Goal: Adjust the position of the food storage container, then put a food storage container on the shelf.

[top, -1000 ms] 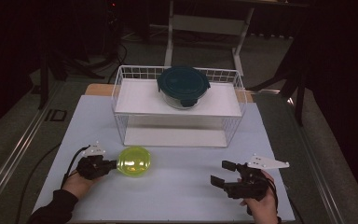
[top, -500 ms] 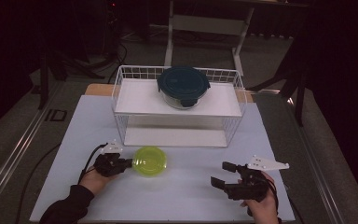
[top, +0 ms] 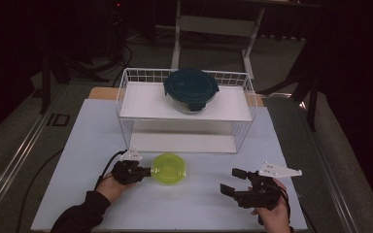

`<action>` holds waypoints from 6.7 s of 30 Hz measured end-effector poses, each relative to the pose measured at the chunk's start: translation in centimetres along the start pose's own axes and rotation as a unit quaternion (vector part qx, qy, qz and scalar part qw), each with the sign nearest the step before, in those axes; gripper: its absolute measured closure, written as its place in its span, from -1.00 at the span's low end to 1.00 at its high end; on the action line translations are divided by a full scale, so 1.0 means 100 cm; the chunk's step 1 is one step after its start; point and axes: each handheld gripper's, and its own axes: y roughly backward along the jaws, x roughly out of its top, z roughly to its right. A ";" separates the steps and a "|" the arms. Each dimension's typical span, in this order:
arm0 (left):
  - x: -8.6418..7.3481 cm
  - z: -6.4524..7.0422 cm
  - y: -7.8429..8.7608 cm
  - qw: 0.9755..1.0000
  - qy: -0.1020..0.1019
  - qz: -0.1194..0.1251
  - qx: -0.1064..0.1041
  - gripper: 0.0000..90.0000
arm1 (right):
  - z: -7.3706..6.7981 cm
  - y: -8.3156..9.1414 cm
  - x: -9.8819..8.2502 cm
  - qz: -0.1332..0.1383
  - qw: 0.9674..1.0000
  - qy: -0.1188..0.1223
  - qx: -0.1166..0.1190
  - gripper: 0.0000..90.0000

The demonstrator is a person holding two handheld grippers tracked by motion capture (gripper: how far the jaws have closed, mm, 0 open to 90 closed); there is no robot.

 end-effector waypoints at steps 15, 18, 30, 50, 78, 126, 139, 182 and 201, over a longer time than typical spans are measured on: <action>0.001 0.004 0.003 1.000 0.010 0.003 -0.002 0.98 | -0.002 -0.002 0.001 -0.003 1.000 -0.001 0.005 -0.61; 0.005 0.007 -0.002 1.000 0.006 0.000 -0.004 0.98 | -0.001 -0.002 0.001 -0.002 1.000 -0.004 0.005 -0.61; 0.023 0.021 -0.029 0.999 -0.003 -0.009 -0.030 0.98 | 0.000 -0.002 0.000 -0.005 1.000 -0.006 0.006 -0.61; 0.022 0.021 -0.002 0.999 0.023 0.007 -0.028 0.83 | -0.001 -0.005 0.001 -0.008 1.000 -0.003 0.004 -0.61; 0.060 0.047 0.021 0.986 0.129 0.067 -0.079 -0.85 | 0.010 -0.038 0.022 -0.041 0.999 -0.006 -0.005 -0.71; 0.029 0.018 -0.018 0.936 0.320 0.001 -0.145 0.75 | 0.050 -0.111 0.004 -0.164 0.951 -0.260 0.015 0.73; 0.036 0.028 -0.002 0.948 0.283 0.005 -0.142 0.82 | 0.037 -0.102 0.009 -0.154 0.957 -0.245 0.012 0.79; 0.113 0.060 0.099 0.962 0.219 0.092 -0.135 0.82 | -0.018 -0.051 0.113 -0.094 0.982 -0.160 0.032 0.79; 0.175 0.050 0.134 0.963 0.201 0.127 -0.127 0.83 | -0.023 -0.038 0.187 -0.062 0.989 -0.131 0.020 0.79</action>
